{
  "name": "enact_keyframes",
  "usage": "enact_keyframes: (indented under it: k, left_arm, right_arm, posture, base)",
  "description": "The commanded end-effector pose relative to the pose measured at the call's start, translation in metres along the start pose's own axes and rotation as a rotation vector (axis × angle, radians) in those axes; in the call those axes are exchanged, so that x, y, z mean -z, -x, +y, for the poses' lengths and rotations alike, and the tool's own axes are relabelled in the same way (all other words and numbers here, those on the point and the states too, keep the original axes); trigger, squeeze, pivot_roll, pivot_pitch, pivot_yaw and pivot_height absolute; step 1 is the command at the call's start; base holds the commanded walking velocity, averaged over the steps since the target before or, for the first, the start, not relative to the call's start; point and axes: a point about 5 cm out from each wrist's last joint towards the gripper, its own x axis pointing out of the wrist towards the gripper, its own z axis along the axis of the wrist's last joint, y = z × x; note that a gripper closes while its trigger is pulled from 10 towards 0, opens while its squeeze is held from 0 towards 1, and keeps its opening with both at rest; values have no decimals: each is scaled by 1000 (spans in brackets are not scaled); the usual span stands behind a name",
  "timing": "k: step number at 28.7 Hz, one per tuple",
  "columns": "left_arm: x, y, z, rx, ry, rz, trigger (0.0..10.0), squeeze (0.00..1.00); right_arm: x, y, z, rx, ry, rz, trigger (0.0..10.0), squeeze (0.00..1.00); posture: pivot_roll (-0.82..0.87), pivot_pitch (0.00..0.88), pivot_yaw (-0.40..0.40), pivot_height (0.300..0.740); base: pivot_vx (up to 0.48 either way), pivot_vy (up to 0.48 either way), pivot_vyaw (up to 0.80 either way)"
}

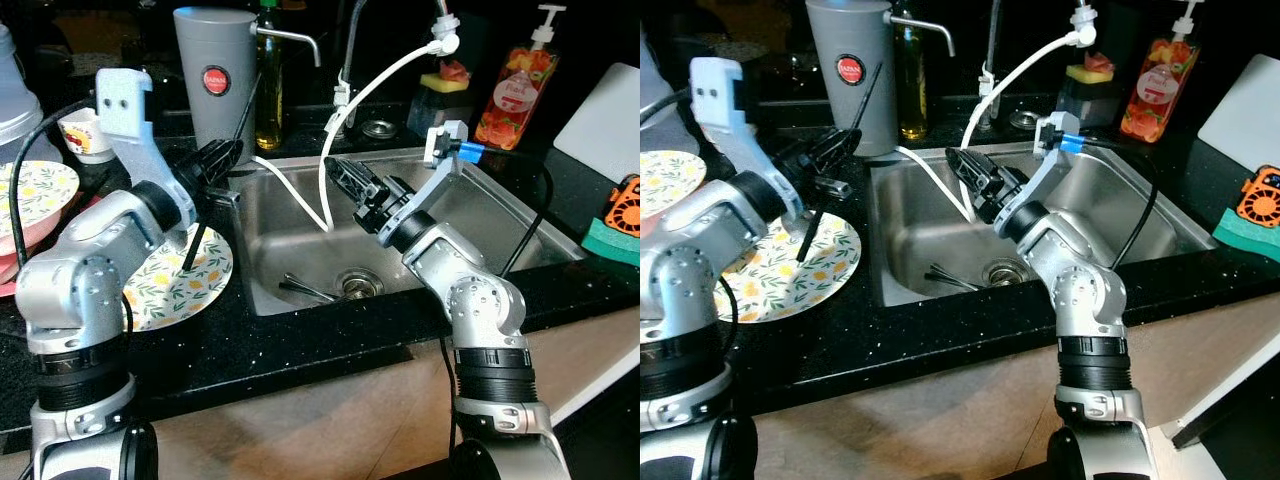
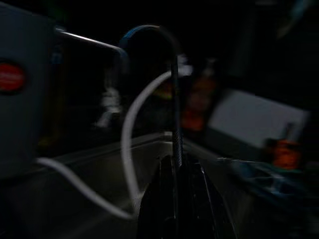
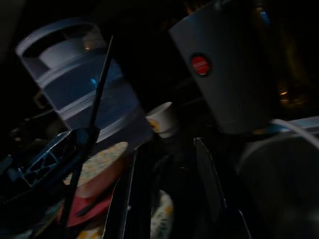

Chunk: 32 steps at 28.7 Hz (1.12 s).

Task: Kitchen organization

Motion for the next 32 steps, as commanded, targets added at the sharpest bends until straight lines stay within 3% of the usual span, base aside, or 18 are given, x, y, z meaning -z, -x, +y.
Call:
enact_keyframes:
  k: [1, 2, 7, 11, 12, 14, 15, 31, 32]
  left_arm:
    - [4, 2, -2, 70, 32, 26, 0, 0]
    - [6, 3, -4, 101, 39, 42, 0, 0]
    - [13, 7, -14, 232, 87, 84, 0, 0]
    - [17, 9, -15, 251, 100, 99, 0, 0]
    - [17, 9, -15, 255, 111, 103, 0, 0]
    - [17, 10, -15, 259, 118, 105, 0, 0]
    - [18, 10, -15, 256, 121, 107, 0, 0]
    - [29, 12, -24, 311, 162, 187, 0, 0]
    - [29, 12, -24, 314, 162, 191, 0, 0]
  right_arm:
    - [-1, 0, 5, -24, -47, -7, 10000, 706]
    - [0, -1, 7, -35, -71, -7, 10000, 1000]
    - [1, -3, 16, -88, -155, -10, 10000, 1000]
    - [0, -4, 24, -127, -230, -15, 10000, 1000]
    - [0, -4, 25, -137, -252, -15, 10000, 329]
    - [0, -4, 26, -143, -265, -15, 10000, 329]
    - [-1, -4, 28, -153, -269, -14, 10000, 0]
    - [2, -4, 36, -194, -257, 33, 10000, 0]
    - [2, -4, 35, -188, -260, 34, 3098, 0]
  posture:
    - [6, 106, -30, 740]
    - [6, 106, -30, 740]
    - [7, 105, -32, 740]
    - [6, 104, -32, 740]
    - [6, 104, -32, 740]
    - [6, 104, -32, 740]
    - [7, 103, -33, 740]
    - [7, 88, -33, 740]
    - [6, 88, -33, 740]
  base:
    - [0, 0, 0]
    - [0, 0, 0]
    - [0, 0, 0]
    - [0, 0, 0]
    - [0, 0, 0]
    - [0, 0, 0]
    - [0, 0, 0]
    - [0, 0, 0]
    - [0, 0, 0]
